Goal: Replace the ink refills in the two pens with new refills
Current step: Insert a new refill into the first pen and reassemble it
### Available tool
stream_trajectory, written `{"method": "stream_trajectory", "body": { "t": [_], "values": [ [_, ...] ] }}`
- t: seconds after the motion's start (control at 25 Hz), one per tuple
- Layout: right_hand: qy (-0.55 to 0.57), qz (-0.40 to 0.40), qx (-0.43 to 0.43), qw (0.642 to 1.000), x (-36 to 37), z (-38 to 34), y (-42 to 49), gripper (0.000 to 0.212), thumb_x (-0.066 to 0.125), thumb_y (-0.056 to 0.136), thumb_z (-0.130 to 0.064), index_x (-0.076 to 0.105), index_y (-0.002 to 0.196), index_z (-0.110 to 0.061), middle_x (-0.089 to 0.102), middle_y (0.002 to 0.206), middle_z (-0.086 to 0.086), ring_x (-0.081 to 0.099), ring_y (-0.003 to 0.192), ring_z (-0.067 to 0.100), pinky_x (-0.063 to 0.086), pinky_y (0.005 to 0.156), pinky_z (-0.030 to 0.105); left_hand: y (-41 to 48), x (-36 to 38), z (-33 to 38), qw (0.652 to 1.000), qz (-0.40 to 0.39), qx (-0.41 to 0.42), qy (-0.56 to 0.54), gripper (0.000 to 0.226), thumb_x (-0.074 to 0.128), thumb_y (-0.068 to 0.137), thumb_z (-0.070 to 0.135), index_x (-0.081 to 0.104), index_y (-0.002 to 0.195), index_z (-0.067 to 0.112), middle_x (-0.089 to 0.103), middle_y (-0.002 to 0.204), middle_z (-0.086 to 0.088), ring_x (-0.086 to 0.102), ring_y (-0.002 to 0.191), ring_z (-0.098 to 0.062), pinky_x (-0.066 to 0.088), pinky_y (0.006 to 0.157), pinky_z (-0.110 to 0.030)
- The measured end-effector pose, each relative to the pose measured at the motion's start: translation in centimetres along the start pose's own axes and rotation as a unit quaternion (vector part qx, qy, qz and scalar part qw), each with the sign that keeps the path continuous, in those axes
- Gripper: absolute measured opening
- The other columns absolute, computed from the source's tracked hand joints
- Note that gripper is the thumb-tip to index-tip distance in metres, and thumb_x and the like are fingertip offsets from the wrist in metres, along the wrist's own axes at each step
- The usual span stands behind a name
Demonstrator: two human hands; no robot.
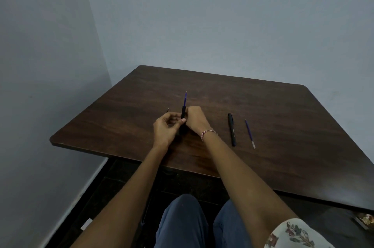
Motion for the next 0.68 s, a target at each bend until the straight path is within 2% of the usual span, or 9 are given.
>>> {"method": "stream_trajectory", "body": {
  "t": [0.2,0.28,0.36,0.44,0.52,0.68],
  "values": [
    [0.020,0.109,-0.036,0.993,-1.3,1.6,-1.6,0.008,0.067,0.081,-0.009,0.068,0.089,-0.010,0.067,0.096,0.009,0.060,0.084,0.019,0.043,0.072,0.024,-0.2,0.1,0.2,1.000,-0.006,0.001,0.008,0.021,0.077,0.075,0.013,0.068,0.093,0.015,0.069,0.086,0.001,0.065,0.082,-0.010,0.054,0.077,-0.024],
    [0.071,0.142,-0.022,0.987,-2.4,2.9,-2.4,0.008,0.069,0.081,-0.008,0.067,0.087,-0.012,0.067,0.093,0.005,0.057,0.076,0.009,0.050,0.074,0.022,-0.2,0.1,0.3,1.000,-0.012,-0.001,0.014,0.020,0.077,0.075,0.014,0.067,0.092,0.016,0.068,0.086,0.000,0.065,0.083,-0.012,0.055,0.076,-0.024],
    [0.134,0.175,0.001,0.975,-3.6,4.5,-3.5,0.011,0.071,0.080,-0.008,0.067,0.087,-0.015,0.067,0.086,-0.002,0.056,0.071,0.003,0.050,0.069,0.017,-0.2,0.1,0.3,1.000,-0.021,-0.007,0.018,0.019,0.076,0.075,0.015,0.067,0.092,0.018,0.068,0.087,-0.001,0.065,0.085,-0.013,0.055,0.076,-0.026],
    [0.211,0.221,0.017,0.952,-4.8,6.0,-4.8,0.014,0.073,0.079,-0.007,0.066,0.087,-0.015,0.065,0.081,-0.005,0.056,0.069,0.002,0.047,0.067,0.014,0.1,0.0,0.1,0.999,-0.025,-0.010,0.025,0.019,0.077,0.075,0.016,0.068,0.092,0.018,0.068,0.088,-0.002,0.065,0.087,-0.014,0.056,0.078,-0.029],
    [0.296,0.278,0.022,0.914,-5.8,7.6,-6.5,0.016,0.074,0.078,-0.006,0.065,0.088,-0.015,0.065,0.079,-0.003,0.058,0.071,0.005,0.049,0.068,0.015,0.1,0.0,-0.1,0.999,-0.027,-0.007,0.039,0.020,0.077,0.075,0.018,0.068,0.093,0.018,0.068,0.087,-0.001,0.065,0.086,-0.013,0.056,0.078,-0.031],
    [0.379,0.362,0.042,0.851,-6.2,10.2,-10.2,0.022,0.073,0.079,-0.003,0.064,0.096,-0.012,0.064,0.081,-0.007,0.060,0.071,-0.003,0.050,0.069,0.012,0.0,0.4,0.1,0.997,-0.046,0.002,0.065,0.019,0.078,0.075,0.021,0.069,0.091,0.020,0.069,0.084,0.002,0.065,0.082,-0.010,0.057,0.075,-0.032]
  ]
}}
Point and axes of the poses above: each hand's wrist, its own y-axis towards the middle knuckle, its own x-axis out of the palm, z = x × y, the point moved 1 cm from there along y, towards the middle knuckle
